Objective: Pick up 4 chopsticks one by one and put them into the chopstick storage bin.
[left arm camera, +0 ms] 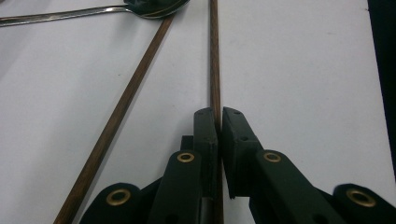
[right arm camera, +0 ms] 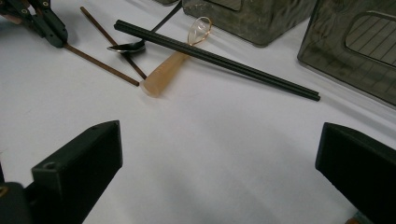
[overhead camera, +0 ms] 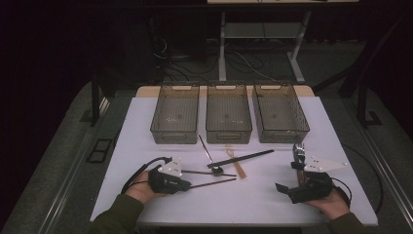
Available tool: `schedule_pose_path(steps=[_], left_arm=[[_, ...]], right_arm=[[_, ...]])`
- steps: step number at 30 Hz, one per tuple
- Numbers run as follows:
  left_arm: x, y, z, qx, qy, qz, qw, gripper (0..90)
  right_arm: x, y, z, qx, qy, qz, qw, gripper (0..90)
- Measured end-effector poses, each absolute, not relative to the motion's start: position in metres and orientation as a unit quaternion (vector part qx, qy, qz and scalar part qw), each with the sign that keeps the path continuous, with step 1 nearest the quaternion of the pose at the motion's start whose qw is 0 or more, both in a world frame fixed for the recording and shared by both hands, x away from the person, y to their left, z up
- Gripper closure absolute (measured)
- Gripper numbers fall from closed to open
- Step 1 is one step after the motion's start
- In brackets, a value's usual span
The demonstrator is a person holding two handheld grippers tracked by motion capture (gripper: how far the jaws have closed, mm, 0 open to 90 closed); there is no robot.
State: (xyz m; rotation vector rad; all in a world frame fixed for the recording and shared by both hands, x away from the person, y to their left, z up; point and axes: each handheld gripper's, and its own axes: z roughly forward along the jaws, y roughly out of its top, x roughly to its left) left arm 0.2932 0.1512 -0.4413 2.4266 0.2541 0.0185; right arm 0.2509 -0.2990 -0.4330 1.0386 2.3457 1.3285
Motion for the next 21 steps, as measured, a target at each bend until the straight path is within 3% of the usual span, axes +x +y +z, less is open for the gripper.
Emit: schedule_pose_path(steps=[21], left_arm=[[0.2856,0.1506,-0.4379,0.933,0.1,-0.002,0.347,85.3]], right_arm=[[0.2505,-0.2983,-0.4339,0.358,0.798,0.468,0.121,0.3]])
